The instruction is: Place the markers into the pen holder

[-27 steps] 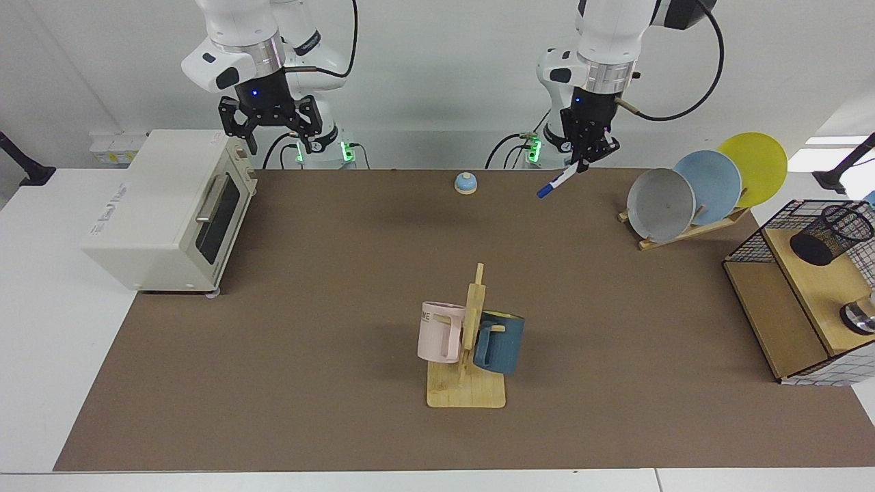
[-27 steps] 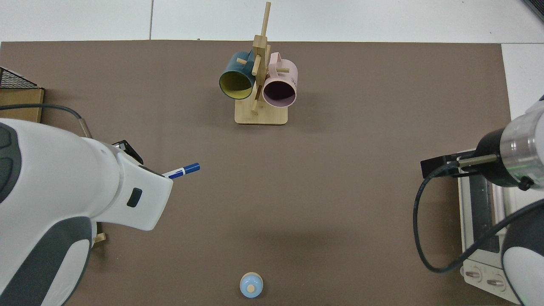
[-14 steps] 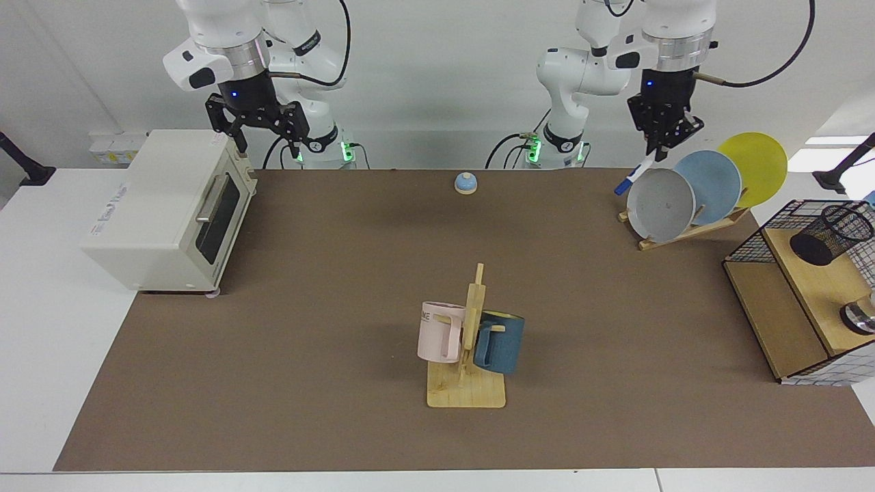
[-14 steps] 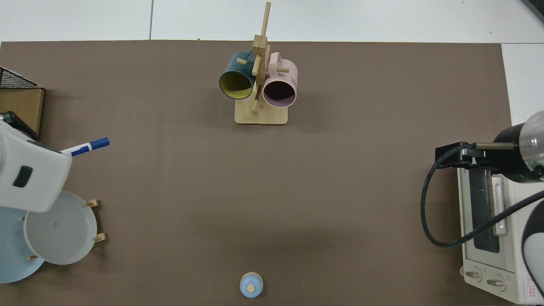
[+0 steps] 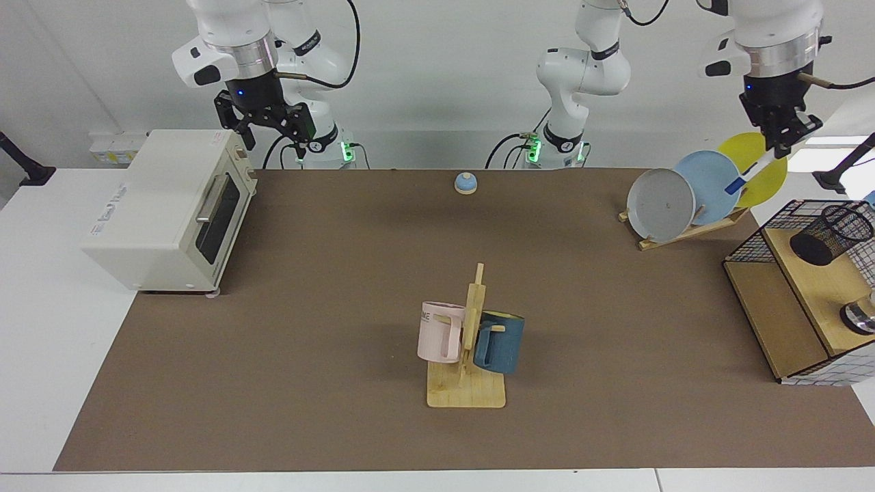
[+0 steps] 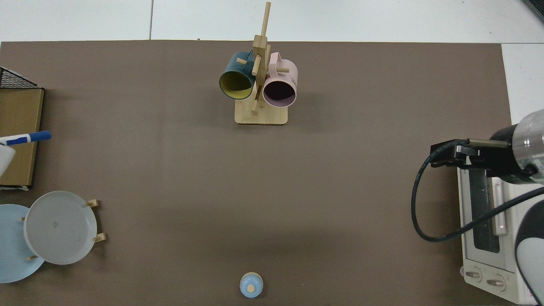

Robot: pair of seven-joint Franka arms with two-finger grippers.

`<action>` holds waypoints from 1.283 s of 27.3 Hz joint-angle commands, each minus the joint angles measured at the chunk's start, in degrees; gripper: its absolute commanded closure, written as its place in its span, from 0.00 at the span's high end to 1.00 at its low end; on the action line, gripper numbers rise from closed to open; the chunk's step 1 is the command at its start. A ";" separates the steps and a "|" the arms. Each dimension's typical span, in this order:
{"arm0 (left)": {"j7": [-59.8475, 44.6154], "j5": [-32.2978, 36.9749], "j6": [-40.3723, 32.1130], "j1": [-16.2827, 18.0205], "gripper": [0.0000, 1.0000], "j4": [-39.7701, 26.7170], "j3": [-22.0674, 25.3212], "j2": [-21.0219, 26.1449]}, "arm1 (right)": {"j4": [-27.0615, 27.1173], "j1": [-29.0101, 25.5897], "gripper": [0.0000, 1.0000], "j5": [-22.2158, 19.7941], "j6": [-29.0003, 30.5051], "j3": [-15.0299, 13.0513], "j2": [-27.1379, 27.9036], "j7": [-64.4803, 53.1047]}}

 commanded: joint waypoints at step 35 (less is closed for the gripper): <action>25.95 11.21 13.64 17.60 0.00 1.05 1.38 5.55 | 0.68 -0.85 1.00 2.95 -0.27 0.06 0.26 0.93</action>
